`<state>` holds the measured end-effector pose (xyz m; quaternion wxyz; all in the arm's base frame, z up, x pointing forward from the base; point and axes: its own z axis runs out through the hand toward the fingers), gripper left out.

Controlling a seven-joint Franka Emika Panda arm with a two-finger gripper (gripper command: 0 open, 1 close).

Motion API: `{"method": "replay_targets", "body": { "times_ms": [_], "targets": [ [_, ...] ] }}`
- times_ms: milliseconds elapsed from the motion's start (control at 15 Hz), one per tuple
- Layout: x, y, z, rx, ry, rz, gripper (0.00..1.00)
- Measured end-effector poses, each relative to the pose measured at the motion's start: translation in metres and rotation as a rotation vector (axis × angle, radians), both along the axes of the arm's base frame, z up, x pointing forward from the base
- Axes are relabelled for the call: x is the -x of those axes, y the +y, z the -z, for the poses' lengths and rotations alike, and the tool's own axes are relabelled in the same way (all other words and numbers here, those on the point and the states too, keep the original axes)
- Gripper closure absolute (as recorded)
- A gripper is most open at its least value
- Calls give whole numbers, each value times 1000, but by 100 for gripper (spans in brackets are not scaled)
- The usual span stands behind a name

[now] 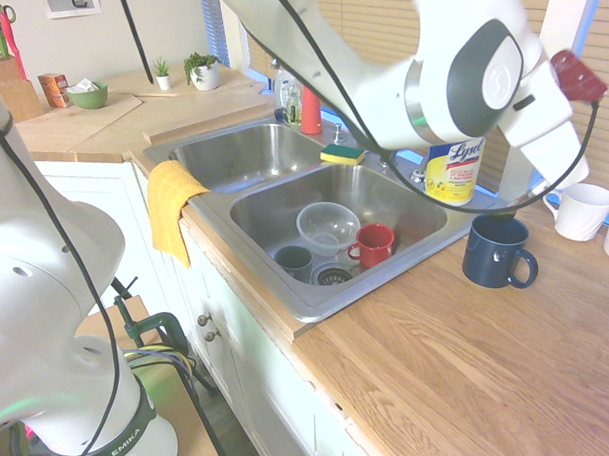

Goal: Put the spoon into the sink

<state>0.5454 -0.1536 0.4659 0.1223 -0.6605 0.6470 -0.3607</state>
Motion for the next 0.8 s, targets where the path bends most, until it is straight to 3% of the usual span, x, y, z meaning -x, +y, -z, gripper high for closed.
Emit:
{"method": "replay_targets", "body": {
  "times_ms": [267,400,800],
  "targets": [
    [19,34,-27,93,-49,-103,100],
    [32,72,-29,173,-39,-181,100],
    [72,205,8,370,-13,-385,100]
  ]
}}
